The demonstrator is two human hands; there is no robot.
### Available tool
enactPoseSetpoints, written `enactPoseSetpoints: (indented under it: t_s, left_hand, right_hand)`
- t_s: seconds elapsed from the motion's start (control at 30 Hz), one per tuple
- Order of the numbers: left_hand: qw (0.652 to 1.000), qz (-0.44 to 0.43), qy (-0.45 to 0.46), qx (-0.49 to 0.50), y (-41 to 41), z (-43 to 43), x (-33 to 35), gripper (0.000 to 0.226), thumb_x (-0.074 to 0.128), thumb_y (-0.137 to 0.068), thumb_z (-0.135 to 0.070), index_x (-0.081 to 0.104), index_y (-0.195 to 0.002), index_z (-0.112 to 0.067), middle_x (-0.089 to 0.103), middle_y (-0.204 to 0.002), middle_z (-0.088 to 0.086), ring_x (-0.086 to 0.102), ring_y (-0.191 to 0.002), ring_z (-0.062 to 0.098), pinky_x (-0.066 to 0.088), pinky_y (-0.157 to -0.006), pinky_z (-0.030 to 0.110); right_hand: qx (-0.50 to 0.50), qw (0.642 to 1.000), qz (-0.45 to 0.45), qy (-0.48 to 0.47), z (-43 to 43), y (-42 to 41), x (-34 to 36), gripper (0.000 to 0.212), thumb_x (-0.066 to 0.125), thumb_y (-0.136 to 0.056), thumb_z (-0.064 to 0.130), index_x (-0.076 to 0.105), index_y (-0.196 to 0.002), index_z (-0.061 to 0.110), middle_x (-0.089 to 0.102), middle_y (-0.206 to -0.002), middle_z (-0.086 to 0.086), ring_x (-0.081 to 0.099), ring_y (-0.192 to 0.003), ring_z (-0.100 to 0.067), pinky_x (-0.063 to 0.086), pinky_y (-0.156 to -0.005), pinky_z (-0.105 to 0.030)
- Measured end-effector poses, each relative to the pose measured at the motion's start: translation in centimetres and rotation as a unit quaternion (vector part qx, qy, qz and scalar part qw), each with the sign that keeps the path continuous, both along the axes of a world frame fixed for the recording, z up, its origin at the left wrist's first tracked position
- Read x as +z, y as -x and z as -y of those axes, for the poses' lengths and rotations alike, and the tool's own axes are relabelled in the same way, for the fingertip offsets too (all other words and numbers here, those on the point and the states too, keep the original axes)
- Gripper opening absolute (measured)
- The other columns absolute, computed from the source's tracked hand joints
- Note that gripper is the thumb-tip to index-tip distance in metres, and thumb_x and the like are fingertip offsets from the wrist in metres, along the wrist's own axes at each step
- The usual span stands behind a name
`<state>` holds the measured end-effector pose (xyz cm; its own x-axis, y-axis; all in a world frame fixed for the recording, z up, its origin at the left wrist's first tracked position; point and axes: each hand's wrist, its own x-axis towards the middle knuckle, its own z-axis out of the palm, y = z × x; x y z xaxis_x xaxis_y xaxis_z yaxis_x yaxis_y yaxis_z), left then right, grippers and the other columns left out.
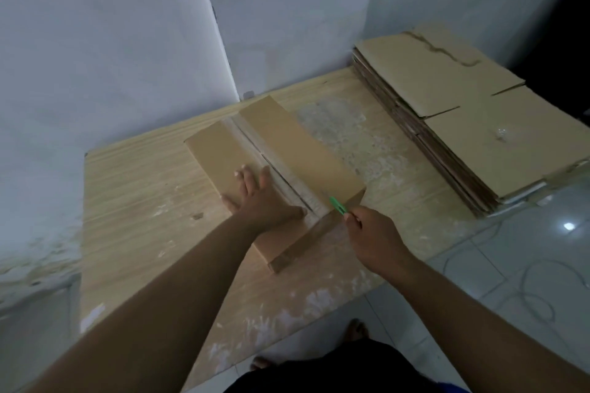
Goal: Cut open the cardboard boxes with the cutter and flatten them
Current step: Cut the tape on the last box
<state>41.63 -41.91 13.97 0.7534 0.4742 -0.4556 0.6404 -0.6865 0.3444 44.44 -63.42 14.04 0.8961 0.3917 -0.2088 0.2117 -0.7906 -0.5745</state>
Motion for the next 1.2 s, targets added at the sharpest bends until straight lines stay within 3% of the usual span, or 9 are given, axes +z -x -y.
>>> enactPoseSetpoints:
  t_s: [0.07,0.1,0.17,0.23,0.4,0.7,0.93,1.07,1.2]
  left_hand:
    - [0.999,-0.041,0.004,0.007,-0.6,-0.2,0.4,0.141,0.078,-0.069,-0.074,-0.016,-0.163,-0.025,-0.037,-0.164,0.010,-0.036,-0.151,0.028,-0.010,-0.116,0.074]
    - [0.998,-0.054,0.010,0.008,-0.9,-0.2,0.7,0.144,0.078,-0.068,-0.074,-0.019,-0.162,-0.024,-0.040,-0.163,0.010,-0.037,-0.150,0.028,-0.009,-0.115,0.075]
    - [0.998,-0.064,0.027,0.009,-1.3,-0.2,0.8,0.147,0.077,-0.068,-0.076,-0.023,-0.160,-0.023,-0.043,-0.161,0.010,-0.039,-0.149,0.029,-0.009,-0.114,0.077]
    - [0.997,-0.067,0.029,0.011,-1.2,-0.1,0.7,0.150,0.075,-0.064,-0.082,-0.025,-0.160,-0.024,-0.045,-0.159,0.010,-0.042,-0.147,0.030,-0.012,-0.112,0.078]
    - [0.998,-0.059,0.023,0.011,-1.2,0.3,0.4,0.152,0.069,-0.062,-0.089,-0.027,-0.159,-0.022,-0.045,-0.159,0.011,-0.041,-0.147,0.033,-0.013,-0.110,0.078]
    - [0.998,-0.057,0.015,-0.004,-1.1,0.2,0.2,0.152,0.064,-0.060,-0.094,-0.025,-0.160,-0.021,-0.043,-0.160,0.012,-0.039,-0.148,0.034,-0.014,-0.110,0.078]
    - [0.998,-0.059,0.031,-0.002,-1.1,0.3,0.7,0.151,0.063,-0.061,-0.094,-0.025,-0.160,-0.022,-0.044,-0.160,0.011,-0.041,-0.147,0.034,-0.015,-0.110,0.077]
    - [0.998,-0.048,0.016,-0.020,-0.9,0.4,0.3,0.147,0.060,-0.063,-0.094,-0.023,-0.161,-0.021,-0.042,-0.162,0.010,-0.040,-0.148,0.035,-0.015,-0.109,0.078]
    - [0.997,-0.028,-0.026,-0.070,-0.4,0.9,-0.6,0.130,0.054,-0.069,-0.094,-0.008,-0.163,-0.030,-0.037,-0.164,0.010,-0.038,-0.148,0.037,-0.015,-0.104,0.082]
  right_hand:
    - [-0.002,1.000,0.001,-0.006,0.6,1.7,-0.2,0.024,0.042,-0.105,0.023,0.063,-0.095,0.014,0.059,-0.081,-0.005,0.054,-0.076,-0.024,0.040,-0.068,-0.034]
    - [0.002,1.000,0.000,0.004,0.9,2.5,-0.3,0.028,0.042,-0.105,0.023,0.066,-0.114,0.013,0.063,-0.091,-0.009,0.058,-0.082,-0.025,0.045,-0.072,-0.035]
    - [0.015,0.999,-0.007,0.037,1.5,3.9,-0.2,0.040,0.040,-0.106,0.025,0.053,-0.143,0.017,0.060,-0.102,-0.011,0.060,-0.090,-0.026,0.048,-0.075,-0.035]
    - [0.023,0.999,-0.005,0.043,1.7,5.2,-0.1,0.044,0.040,-0.107,0.028,0.045,-0.150,0.022,0.053,-0.099,-0.008,0.058,-0.087,-0.025,0.048,-0.074,-0.038]
    - [0.034,0.996,0.037,0.075,1.2,6.3,0.5,0.044,0.036,-0.108,0.033,0.043,-0.150,0.026,0.042,-0.095,0.000,0.057,-0.083,-0.023,0.047,-0.071,-0.035]
    - [0.007,0.990,0.091,0.109,-1.2,7.0,0.5,0.033,0.034,-0.107,0.028,0.053,-0.133,0.020,0.043,-0.094,0.001,0.059,-0.078,-0.024,0.048,-0.068,-0.036]
    - [-0.055,0.971,0.123,0.197,3.0,5.4,1.1,0.026,0.045,-0.102,0.019,0.064,-0.120,0.015,0.046,-0.086,0.001,0.052,-0.068,-0.019,0.039,-0.061,-0.028]
    - [-0.093,0.979,0.152,0.099,4.7,4.3,2.3,0.029,0.046,-0.104,0.024,0.062,-0.125,0.013,0.049,-0.089,-0.001,0.049,-0.070,-0.018,0.041,-0.061,-0.032]
    - [-0.079,0.984,0.159,0.023,0.6,1.2,2.6,0.029,0.045,-0.105,0.025,0.059,-0.126,0.011,0.058,-0.106,-0.008,0.057,-0.089,-0.024,0.048,-0.075,-0.037]
